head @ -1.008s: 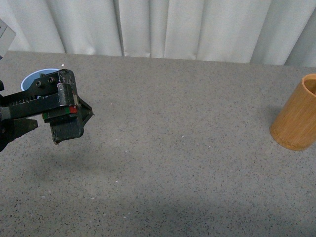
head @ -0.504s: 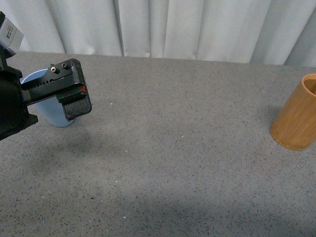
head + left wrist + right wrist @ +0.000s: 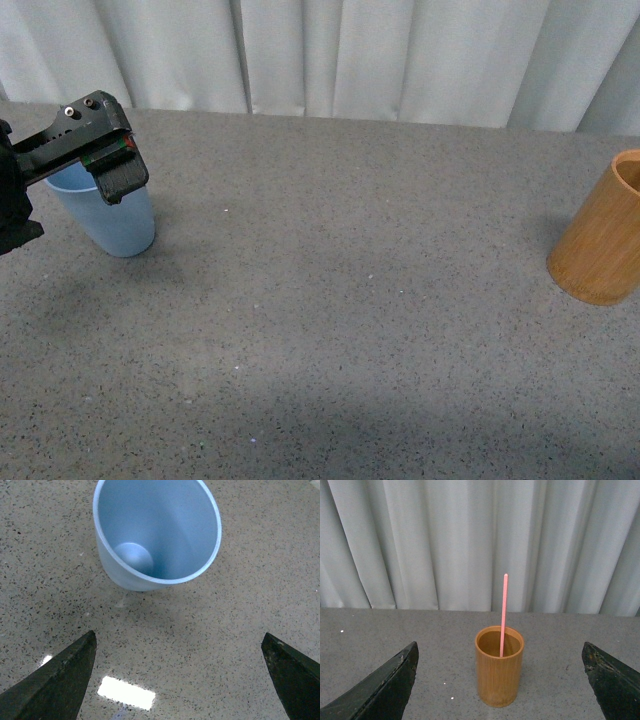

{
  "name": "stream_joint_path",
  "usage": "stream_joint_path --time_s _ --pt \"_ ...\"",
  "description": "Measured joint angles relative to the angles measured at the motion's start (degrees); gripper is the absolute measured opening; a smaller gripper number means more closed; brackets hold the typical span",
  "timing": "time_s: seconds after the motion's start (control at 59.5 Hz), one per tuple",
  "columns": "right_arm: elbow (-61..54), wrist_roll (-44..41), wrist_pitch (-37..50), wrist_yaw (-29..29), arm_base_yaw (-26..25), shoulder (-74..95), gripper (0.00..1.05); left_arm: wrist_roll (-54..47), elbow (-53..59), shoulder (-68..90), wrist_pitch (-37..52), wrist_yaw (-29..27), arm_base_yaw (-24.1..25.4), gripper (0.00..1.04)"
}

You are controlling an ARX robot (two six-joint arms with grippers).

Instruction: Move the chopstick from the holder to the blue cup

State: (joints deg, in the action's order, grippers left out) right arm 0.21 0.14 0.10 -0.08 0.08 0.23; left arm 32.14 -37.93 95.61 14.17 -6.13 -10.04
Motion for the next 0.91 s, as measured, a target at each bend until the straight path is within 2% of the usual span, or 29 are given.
stream_joint_path --time_s 0.907 --pt "0.0 0.0 0.0 0.0 0.0 0.0 0.95 4.7 -5.8 7.3 0.6 -1.9 5.6 0.98"
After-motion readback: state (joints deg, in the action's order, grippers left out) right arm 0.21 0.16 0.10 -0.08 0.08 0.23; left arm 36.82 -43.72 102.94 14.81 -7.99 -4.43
